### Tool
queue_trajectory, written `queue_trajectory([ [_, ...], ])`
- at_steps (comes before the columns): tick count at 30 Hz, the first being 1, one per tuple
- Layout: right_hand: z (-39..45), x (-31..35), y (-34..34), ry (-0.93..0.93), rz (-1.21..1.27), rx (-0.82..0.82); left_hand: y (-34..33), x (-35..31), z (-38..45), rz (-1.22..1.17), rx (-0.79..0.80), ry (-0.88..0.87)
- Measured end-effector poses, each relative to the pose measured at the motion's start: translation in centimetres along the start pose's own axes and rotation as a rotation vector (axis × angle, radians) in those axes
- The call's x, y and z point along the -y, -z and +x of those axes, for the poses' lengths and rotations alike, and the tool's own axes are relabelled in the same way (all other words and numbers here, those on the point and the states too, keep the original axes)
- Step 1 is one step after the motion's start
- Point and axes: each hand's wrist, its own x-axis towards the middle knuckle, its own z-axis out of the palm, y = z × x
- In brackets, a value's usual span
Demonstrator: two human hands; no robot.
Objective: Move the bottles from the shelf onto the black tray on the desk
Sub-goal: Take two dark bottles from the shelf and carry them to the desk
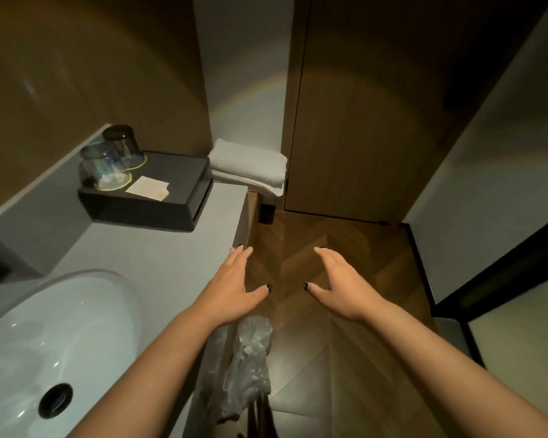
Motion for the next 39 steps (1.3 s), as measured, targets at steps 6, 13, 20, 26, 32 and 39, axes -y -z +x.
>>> queue_trajectory([
  [6,6.3,-2.3,1.1,-0.003,0.045,0.033,0.7,-0.6,5.6,-0.049,-0.018,0.039],
  [13,16.1,-6.7,4.7,0.076,0.075,0.057,0.1,-2.9,15.7,-0.149,-0.05,0.107],
  [20,27.8,-12.0,10.6,0.171,0.07,0.165,-1.1,-6.3,27.1,-0.219,-0.135,0.289],
  [26,36.7,-13.4,12.8,0.252,0.056,0.228,-0.8,-7.5,34.6,-0.327,-0.224,0.386],
  [32,44.8,-11.6,12.0,0.33,0.035,0.311,1.9,-5.1,41.2,-0.376,-0.313,0.535],
  [39,55.2,-7.2,10.6,0.384,0.002,0.365,5.1,2.2,48.3,-0.461,-0.364,0.675],
])
